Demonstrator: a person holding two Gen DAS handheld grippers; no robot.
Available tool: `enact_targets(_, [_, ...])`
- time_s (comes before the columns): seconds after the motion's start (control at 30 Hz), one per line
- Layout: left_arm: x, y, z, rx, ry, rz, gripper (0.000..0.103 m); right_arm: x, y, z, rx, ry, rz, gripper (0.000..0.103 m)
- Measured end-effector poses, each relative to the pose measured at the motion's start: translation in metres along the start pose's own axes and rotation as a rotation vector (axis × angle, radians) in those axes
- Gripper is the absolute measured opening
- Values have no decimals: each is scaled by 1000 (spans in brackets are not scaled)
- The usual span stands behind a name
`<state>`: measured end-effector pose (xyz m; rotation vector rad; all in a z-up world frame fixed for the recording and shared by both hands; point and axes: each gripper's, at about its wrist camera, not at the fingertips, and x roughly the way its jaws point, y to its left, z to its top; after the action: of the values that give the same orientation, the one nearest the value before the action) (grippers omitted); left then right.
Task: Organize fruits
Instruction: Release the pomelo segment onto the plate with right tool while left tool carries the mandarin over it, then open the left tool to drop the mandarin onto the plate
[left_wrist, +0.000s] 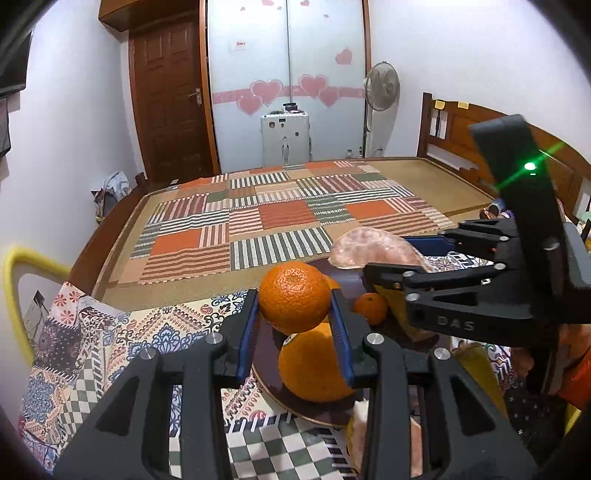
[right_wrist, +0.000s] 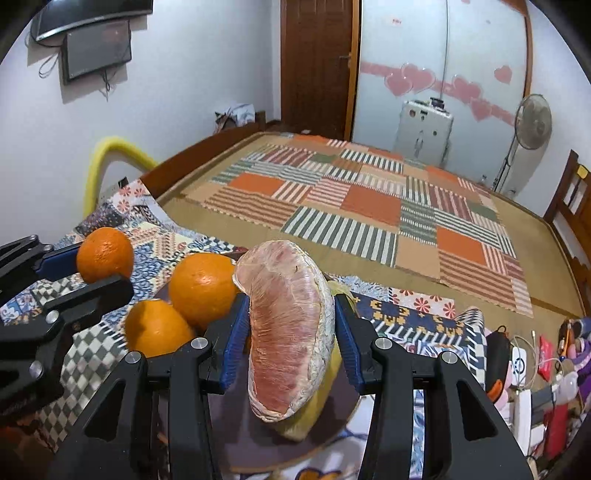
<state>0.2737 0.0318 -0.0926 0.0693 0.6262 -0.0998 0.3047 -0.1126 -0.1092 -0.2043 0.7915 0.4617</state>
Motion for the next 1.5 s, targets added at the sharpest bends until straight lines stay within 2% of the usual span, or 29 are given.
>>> enact_targets(0.27, [12, -6, 4, 16, 19, -13, 36, 14, 3, 2, -14, 47, 5, 43])
enact_targets(0.4, [16, -14, 6, 42, 24, -18, 36, -1, 3, 2, -30, 16, 4, 43])
enact_targets(0.57, [20, -24, 8, 66, 35, -31, 37, -23, -2, -5, -59, -15, -48, 43])
enact_targets(0.93, [32, -42, 6, 88, 103, -42, 38, -53, -19, -22, -12, -49, -33, 43])
enact_targets(1.0, [31, -43, 5, 91, 98, -33, 47, -56, -17, -24, -15, -53, -32, 43])
enact_targets(1.03, [29, -43, 5, 93, 90, -22, 58, -57, -18, -26, -16, -54, -33, 43])
enact_targets(1.07, [26, -44, 6, 94, 74, -6, 63, -59, -17, -29, -18, -57, -33, 43])
enact_targets(1.3, [1, -43, 6, 82, 42, 4, 63, -74, -12, -46, -9, -67, 4, 43])
enact_targets(1.5, [-28, -43, -11, 72, 42, 5, 72, -82, -1, -67, 1, -54, 10, 44])
